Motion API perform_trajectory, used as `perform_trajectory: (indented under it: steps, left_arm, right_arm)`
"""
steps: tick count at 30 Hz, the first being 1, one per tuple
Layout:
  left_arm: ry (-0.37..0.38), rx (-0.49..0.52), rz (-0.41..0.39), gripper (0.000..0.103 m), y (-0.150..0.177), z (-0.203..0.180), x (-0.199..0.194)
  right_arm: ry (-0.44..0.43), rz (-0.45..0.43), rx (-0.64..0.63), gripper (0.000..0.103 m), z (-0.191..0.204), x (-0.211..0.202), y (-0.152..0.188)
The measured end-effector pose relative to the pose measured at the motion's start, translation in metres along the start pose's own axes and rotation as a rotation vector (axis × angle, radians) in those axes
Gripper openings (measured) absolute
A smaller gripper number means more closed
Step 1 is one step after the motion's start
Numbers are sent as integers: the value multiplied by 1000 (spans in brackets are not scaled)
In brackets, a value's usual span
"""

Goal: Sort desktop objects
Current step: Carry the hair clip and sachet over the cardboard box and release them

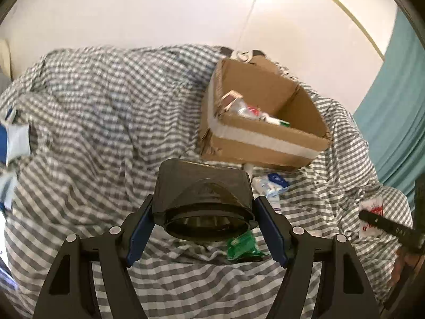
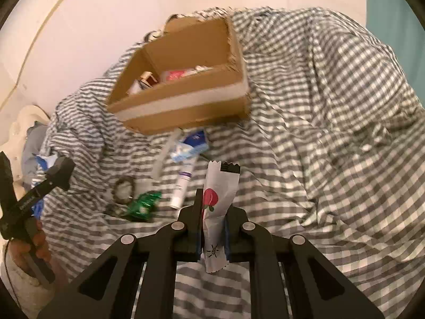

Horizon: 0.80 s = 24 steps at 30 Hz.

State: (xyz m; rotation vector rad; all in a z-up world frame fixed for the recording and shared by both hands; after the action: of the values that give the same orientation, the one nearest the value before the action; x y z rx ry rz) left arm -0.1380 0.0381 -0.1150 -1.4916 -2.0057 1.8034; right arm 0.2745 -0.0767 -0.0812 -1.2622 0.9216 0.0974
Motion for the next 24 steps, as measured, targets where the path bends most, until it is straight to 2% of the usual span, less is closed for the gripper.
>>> perform_trajectory:
  steps: [6,9,15,20,21,22,23,24]
  left_arm:
    - [47,72,-47,75,-40,-29,5]
    - [76,99,-72,75,-68,-51,20]
    - [108,154,-88,75,-109,-89,89]
    - [109,143,-62,76,-125,-102,150]
    - [123,148,-65,77,-128,-107,159]
    - [146,166,-59,88,-128,-113,167]
    - [161,208,-26,99,-125,-120,178]
    - [140,249,-11,99,-123,-122,186]
  right_arm:
    - [-64,-63,-85,11,30,-6,-60]
    - [-90,-106,-136,11,45,4,-99]
    - [-126,-118,-156,11,63,62,-163]
    - [-96,-97,-149,11,60,124,-199]
    - [-72,-99,-141,15,56,133,-204]
    - [-31,-101,-131,24,49,141,-210]
    - [-7,-103,-123,57,44,145,-214]
    - [1,-111,-109,79,39,146,-218]
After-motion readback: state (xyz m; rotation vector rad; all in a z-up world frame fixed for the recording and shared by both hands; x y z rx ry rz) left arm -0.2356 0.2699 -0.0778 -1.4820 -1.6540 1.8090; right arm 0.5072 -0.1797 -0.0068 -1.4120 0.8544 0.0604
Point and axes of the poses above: each gripper's, at about its wrist camera, not at the fingertips, and x roughly the way its jaws point, z to its left, y to its underside, the point moved 9 cm from there along x, roughly the way its jaws point, and after that the axes turned 13 degrees about -z, right-handed, at the moved point
